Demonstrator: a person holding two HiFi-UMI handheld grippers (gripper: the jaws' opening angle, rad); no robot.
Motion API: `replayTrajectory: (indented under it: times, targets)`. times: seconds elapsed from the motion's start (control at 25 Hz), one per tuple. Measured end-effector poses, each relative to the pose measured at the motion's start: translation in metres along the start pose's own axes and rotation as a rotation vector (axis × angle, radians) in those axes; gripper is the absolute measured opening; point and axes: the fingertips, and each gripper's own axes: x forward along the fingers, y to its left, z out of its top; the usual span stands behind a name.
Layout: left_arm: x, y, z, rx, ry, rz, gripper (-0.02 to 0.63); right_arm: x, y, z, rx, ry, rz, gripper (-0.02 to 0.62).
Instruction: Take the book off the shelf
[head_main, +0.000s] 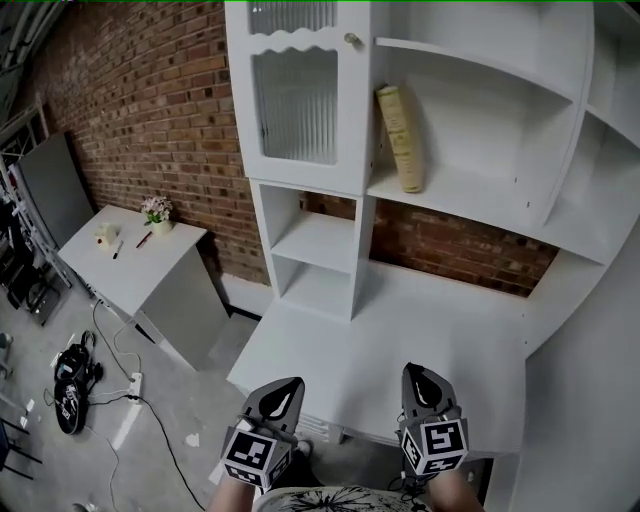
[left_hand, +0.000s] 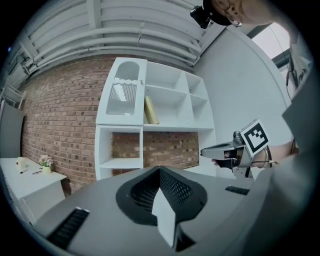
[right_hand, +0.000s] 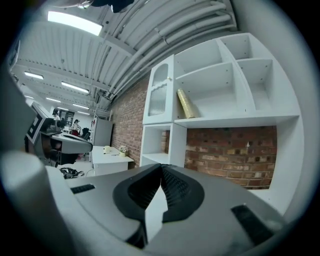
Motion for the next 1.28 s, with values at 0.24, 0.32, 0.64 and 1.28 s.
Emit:
replayTrajectory:
  times: [0.24,0.32,0.64,1.28]
  targets:
    - [0.053,0.046,0.019,0.028,-0.035,-0.106,0.014,0.052,-0.006,0.025,-0.010,-0.023,-0.101,0.005]
    - [0.070,0.063,0.028,0.034,-0.047,-0.141,0.014,0.071,-0.007,0.037,-0.018,-0.035,-0.135,0.005]
    - [0.124,0.118,0.065,0.064,-0.107,-0.250,0.014,0.133,-0.016,0.099,-0.065,-0.107,-0.267,0.005]
    - [0.185,0.164,0.096,0.045,-0.147,-0.355,0.014,0.228,-0.097,0.255,-0.177,-0.156,-0.458,0.278]
